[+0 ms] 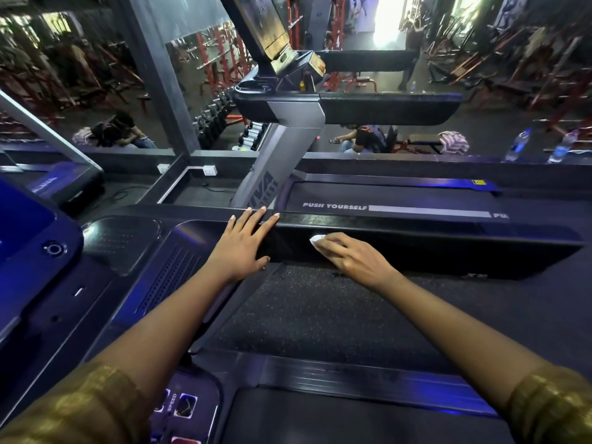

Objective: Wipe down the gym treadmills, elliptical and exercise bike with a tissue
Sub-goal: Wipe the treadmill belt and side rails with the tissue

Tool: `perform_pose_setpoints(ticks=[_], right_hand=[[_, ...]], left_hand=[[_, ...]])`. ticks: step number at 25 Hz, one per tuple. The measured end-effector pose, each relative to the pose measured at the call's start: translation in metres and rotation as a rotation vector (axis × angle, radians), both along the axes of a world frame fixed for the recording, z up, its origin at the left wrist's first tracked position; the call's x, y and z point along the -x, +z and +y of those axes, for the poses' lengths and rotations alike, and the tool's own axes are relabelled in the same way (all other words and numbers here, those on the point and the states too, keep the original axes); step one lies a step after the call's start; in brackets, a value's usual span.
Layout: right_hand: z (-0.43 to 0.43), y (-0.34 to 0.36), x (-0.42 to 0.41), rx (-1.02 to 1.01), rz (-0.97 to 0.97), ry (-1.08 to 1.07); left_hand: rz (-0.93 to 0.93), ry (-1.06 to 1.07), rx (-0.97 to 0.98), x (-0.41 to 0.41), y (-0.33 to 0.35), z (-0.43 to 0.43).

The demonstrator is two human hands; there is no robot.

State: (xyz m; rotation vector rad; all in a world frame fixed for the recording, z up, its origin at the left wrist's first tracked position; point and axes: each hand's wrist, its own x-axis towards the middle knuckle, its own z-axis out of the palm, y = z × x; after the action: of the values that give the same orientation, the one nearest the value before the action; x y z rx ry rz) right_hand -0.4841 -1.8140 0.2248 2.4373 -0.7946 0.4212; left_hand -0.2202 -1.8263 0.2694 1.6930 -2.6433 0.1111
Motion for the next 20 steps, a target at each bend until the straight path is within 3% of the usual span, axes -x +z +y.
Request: perform_pose_setpoints(ticks=[5, 10, 20], right_hand=[[0.029, -0.019, 0.021, -0.076, -0.133, -0.11], [0.03, 0.011, 0.008, 0.04, -0.293, -0.187], [0.054, 0.018, 0.066, -0.103, -0.513, -0.615]], left_hand=[[-0.007, -0.046, 0.015, 0.001, 0.002, 0.003], [0.034, -0.221, 0.062, 0.027, 0.003, 0.006], [0.029, -0.36, 0.174, 0.089, -0.021, -0.002]])
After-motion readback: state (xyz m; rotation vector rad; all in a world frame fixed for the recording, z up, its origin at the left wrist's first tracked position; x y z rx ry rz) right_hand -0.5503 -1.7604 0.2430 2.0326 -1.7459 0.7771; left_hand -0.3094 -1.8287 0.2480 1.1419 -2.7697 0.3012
